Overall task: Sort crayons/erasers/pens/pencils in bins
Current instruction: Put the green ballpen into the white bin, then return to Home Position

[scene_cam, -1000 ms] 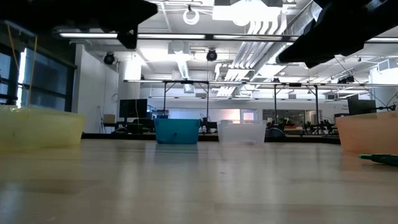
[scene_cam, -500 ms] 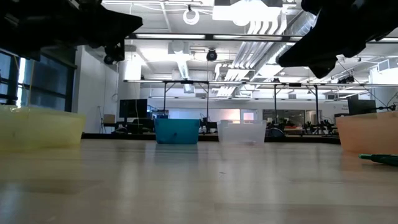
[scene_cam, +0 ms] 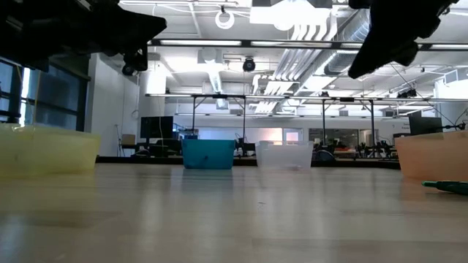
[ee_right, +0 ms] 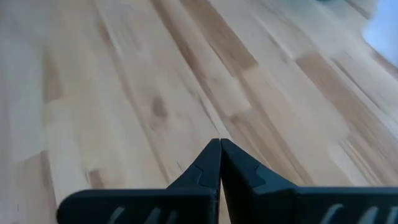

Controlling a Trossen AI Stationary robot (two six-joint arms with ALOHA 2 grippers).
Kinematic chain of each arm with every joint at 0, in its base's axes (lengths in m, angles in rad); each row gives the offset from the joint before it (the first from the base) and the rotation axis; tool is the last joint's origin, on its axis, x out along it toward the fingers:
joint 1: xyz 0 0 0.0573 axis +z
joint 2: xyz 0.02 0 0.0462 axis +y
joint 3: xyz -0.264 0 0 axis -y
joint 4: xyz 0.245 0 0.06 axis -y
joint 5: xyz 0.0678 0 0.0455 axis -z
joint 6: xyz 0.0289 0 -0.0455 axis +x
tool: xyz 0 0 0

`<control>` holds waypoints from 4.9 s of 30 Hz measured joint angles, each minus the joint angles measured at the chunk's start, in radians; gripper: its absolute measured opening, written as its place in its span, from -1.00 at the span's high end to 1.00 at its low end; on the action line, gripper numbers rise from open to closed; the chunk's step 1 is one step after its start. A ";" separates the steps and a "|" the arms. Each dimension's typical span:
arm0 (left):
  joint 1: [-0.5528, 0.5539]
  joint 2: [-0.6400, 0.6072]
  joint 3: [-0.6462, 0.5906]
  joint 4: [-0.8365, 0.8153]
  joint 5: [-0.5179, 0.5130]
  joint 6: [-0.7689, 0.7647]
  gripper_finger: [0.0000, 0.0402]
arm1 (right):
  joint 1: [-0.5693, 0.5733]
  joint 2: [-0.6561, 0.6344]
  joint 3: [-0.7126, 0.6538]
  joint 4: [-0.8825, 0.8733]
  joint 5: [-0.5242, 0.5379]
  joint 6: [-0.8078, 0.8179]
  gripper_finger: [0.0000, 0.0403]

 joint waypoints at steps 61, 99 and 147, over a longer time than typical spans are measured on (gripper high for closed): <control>0.001 0.000 0.001 -0.007 -0.047 -0.024 0.98 | 0.047 0.527 0.213 -0.248 -0.492 0.290 0.86; 0.019 0.000 0.039 -0.006 -0.166 0.019 0.98 | -1.095 0.354 0.473 -0.018 -0.566 -0.463 0.83; 0.126 0.000 0.038 -0.046 -0.033 0.057 1.00 | -1.084 0.408 0.297 0.341 -0.503 -0.826 0.87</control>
